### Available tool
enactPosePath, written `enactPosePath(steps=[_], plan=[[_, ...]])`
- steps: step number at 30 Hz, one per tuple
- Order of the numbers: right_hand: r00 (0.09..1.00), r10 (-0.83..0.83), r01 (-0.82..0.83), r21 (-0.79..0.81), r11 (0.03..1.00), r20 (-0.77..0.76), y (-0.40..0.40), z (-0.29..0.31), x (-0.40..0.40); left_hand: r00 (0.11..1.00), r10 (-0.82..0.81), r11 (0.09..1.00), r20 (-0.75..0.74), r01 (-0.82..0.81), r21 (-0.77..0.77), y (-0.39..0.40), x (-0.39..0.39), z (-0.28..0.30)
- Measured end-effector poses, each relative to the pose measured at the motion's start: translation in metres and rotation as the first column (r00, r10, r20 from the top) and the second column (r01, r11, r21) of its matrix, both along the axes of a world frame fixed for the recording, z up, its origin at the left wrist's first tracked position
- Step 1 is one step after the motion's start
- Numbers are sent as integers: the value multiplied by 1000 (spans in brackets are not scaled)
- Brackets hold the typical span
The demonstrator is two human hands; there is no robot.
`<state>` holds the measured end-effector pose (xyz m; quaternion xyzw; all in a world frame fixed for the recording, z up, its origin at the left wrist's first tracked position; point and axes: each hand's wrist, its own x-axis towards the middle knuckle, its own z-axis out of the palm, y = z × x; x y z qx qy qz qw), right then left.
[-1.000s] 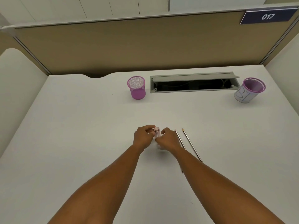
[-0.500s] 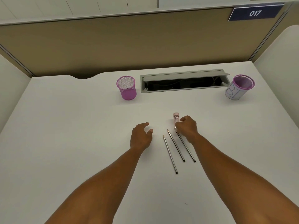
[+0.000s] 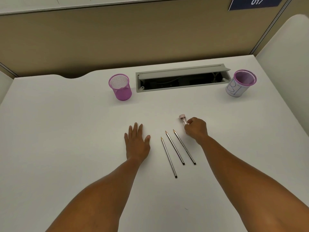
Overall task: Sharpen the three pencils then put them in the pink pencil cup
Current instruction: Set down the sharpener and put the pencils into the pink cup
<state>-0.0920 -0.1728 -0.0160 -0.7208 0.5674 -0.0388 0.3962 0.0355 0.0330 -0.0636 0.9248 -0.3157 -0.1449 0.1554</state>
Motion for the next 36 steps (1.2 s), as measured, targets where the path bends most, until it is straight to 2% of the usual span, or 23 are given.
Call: enactPosePath(steps=[3, 8, 11, 15, 17, 19, 23, 26, 36], plan=[[999, 12, -15, -65, 998, -40, -2, -2, 0, 1000, -16, 1000, 18, 16, 6, 2, 0, -6], [997, 29, -34, -75, 997, -74, -3, -5, 0, 999, -26, 1000, 34, 26, 14, 2, -1, -12], [999, 4, -8, -93, 996, -45, -4, -7, -2, 998, -30, 999, 56, 29, 26, 3, -1, -16], [998, 11, 5, -262, 965, 57, 5, -5, -7, 992, -35, 997, 121, 27, 74, 3, -4, -21], [996, 44, -11, -381, 924, 79, 12, -4, -9, 990, -34, 996, 139, 22, 86, 2, -4, -23], [989, 116, -66, -428, 901, 93, 18, -5, -10, 988, -32, 996, 151, 18, 93, 1, -4, -25], [964, 266, -253, -288, 924, 8, 30, -10, -8, 985, -32, 996, 168, 18, 83, 3, -5, -26], [951, 304, -309, -180, 934, -55, 36, -12, -6, 985, -26, 997, 172, 14, 73, 2, -6, -27], [926, 326, -359, -176, 917, -191, 47, -5, 18, 980, 2, 999, 199, -12, 51, 1, -8, -25]])
